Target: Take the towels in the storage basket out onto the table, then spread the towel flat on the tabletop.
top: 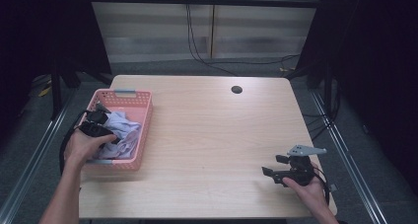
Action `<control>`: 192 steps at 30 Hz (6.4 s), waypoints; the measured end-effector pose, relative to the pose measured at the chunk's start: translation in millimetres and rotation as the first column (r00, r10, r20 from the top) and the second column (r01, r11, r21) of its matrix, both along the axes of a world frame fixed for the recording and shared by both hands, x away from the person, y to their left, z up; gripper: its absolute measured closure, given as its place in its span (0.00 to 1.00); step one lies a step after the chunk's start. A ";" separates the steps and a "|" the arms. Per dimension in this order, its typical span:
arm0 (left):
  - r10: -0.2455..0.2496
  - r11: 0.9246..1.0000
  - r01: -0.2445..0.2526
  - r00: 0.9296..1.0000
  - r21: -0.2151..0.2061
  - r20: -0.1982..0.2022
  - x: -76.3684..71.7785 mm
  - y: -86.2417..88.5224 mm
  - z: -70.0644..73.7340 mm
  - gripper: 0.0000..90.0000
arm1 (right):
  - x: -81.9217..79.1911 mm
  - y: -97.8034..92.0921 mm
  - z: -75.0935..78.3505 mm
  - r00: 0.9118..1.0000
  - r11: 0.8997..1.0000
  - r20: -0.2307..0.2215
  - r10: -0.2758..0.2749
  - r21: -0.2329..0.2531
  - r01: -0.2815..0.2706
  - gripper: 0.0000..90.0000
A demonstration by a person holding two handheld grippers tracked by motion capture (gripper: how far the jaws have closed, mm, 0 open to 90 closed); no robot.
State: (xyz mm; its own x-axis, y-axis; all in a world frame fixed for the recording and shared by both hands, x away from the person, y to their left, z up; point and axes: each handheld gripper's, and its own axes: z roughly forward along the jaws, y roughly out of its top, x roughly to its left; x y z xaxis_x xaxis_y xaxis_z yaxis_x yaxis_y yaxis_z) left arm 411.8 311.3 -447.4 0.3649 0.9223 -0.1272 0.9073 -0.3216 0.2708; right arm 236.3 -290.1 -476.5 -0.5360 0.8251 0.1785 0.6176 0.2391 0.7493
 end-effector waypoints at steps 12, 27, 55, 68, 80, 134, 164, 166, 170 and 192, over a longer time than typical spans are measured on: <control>-0.015 0.992 0.023 0.998 -0.121 0.067 -8.9 6.2 13.3 0.50 | 0.9 -1.2 -0.1 1.000 1.000 -0.004 -0.005 0.005 0.005 0.25; 0.052 0.962 0.005 0.978 -0.273 0.202 -25.7 29.9 58.5 0.49 | 1.0 -0.9 -0.2 1.000 1.000 -0.013 -0.003 0.010 0.003 0.24; 0.076 0.947 0.050 0.925 -0.318 0.372 -54.7 42.3 114.0 0.49 | 1.5 -1.8 -0.1 1.000 1.000 -0.015 -0.006 0.011 0.006 0.24; 0.032 0.934 0.132 0.894 -0.331 0.447 -72.3 17.5 135.0 0.48 | 1.3 -2.4 0.6 1.000 1.000 -0.017 -0.006 0.014 0.006 0.24; -0.044 0.904 0.232 0.886 -0.359 0.462 -74.3 -33.4 132.6 0.48 | 1.9 -1.8 1.1 1.000 1.000 -0.013 0.002 0.020 -0.002 0.23; -0.329 0.797 0.470 0.864 -0.380 0.380 -127.6 -178.5 12.1 0.29 | 8.5 32.1 15.0 0.990 0.990 0.014 0.142 0.018 -0.142 0.33; -0.295 0.759 0.505 0.830 -0.411 0.474 -125.6 -214.0 -12.2 0.88 | 88.4 123.0 20.2 0.970 0.966 0.057 0.236 0.091 -0.240 0.87; -0.265 0.754 0.499 0.826 -0.426 0.498 -127.3 -206.6 -2.7 0.89 | 90.1 113.5 28.6 0.976 0.971 0.074 0.203 0.114 -0.210 0.89; -0.223 0.736 0.505 0.810 -0.452 0.543 -131.8 -192.2 15.6 0.91 | 96.2 87.9 45.3 0.988 0.980 0.090 0.122 0.148 -0.135 0.90; -0.013 0.712 0.501 0.710 -0.492 0.704 -138.0 -120.4 102.7 0.95 | 132.8 -21.0 116.5 0.970 0.967 0.158 -0.185 0.206 0.151 0.91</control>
